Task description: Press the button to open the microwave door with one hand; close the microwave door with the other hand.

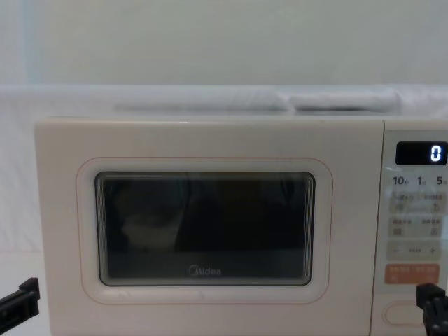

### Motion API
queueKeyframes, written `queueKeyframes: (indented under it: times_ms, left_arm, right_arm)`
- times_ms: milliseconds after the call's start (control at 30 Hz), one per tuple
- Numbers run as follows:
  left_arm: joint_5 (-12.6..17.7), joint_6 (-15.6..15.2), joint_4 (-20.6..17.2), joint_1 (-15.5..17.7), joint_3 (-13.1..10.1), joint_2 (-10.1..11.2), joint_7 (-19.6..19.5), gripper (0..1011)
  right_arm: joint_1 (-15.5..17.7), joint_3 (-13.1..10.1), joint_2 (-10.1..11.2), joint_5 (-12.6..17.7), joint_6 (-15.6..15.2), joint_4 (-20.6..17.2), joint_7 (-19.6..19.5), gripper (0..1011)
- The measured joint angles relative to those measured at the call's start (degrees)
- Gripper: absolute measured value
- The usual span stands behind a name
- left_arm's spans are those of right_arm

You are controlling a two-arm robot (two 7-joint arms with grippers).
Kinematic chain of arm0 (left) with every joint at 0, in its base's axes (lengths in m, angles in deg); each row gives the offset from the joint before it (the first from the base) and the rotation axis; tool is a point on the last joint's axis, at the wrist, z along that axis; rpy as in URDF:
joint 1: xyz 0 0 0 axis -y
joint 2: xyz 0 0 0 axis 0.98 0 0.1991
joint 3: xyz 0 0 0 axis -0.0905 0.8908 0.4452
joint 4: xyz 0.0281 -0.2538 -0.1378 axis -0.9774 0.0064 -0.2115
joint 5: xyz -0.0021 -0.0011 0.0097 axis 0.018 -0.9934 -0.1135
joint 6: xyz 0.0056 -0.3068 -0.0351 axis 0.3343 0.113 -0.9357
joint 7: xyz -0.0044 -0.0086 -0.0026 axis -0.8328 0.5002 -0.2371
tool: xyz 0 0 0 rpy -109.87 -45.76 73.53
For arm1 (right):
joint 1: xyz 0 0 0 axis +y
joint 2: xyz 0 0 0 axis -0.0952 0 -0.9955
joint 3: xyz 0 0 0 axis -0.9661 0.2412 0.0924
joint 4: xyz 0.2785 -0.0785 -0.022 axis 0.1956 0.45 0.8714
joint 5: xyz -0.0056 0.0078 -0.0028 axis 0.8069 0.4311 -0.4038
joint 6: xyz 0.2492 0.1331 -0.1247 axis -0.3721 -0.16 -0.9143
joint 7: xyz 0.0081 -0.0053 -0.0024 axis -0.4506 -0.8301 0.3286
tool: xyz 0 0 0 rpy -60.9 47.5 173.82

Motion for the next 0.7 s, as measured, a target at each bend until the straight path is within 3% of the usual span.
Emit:
queueKeyframes:
  times_ms: [700]
  left_arm:
    - [0.00, 0.00, 0.00, 0.00, 0.00, 0.00, 0.00, 1001]
  right_arm:
    - [-3.62, -3.10, -3.61, 1.66, -5.12, 5.05, 5.07, 0]
